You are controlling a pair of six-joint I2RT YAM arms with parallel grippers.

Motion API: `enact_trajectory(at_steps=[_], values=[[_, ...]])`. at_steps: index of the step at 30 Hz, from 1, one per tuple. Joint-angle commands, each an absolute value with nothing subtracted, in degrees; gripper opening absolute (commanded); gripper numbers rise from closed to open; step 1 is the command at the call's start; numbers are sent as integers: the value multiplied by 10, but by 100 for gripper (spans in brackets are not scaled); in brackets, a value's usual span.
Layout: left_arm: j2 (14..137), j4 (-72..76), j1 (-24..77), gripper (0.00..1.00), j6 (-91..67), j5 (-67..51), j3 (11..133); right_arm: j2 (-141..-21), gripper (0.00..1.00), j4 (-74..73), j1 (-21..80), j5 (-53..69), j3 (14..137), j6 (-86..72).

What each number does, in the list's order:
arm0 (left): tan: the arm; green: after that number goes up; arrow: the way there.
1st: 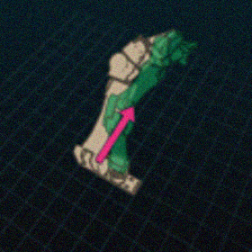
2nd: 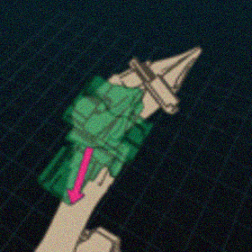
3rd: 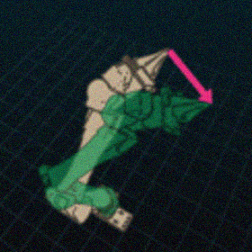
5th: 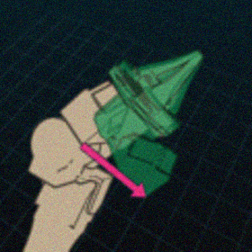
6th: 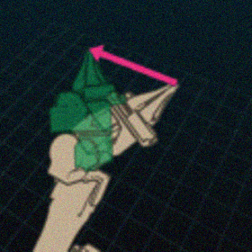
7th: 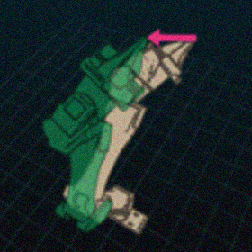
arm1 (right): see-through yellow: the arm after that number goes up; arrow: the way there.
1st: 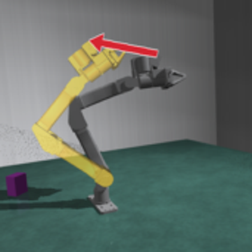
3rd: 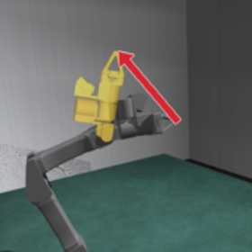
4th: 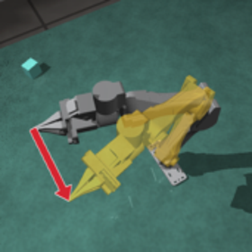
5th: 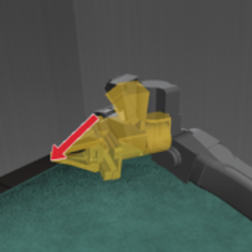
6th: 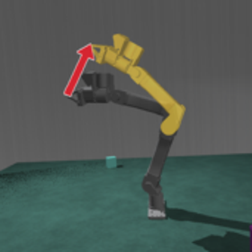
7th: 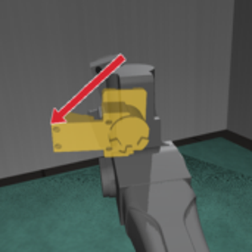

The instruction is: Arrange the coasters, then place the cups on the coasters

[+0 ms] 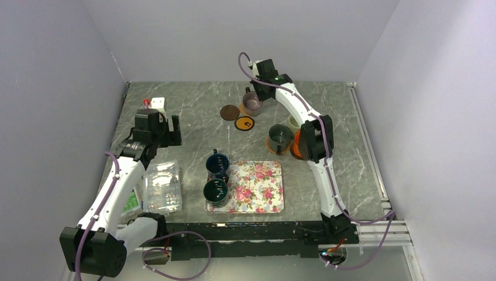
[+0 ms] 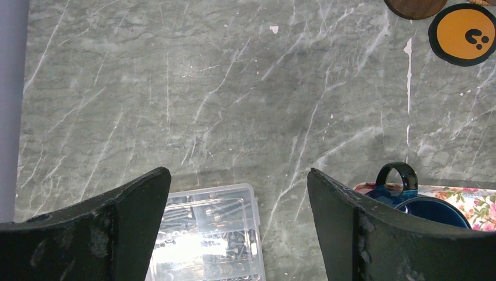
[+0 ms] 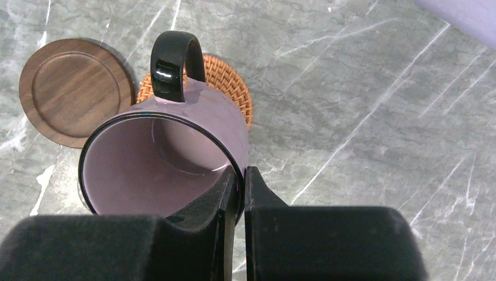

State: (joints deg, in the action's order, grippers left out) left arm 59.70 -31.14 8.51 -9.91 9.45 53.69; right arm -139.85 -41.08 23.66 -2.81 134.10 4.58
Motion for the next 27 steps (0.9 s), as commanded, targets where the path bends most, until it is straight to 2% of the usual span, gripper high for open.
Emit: enact_trajectory(at_steps=[1, 27], values=[[590, -302, 88, 94, -94, 106, 556, -1392, 0, -348, 233, -26, 1379, 47], [594, -301, 88, 94, -95, 105, 556, -1366, 0, -331, 232, -2, 1377, 48]])
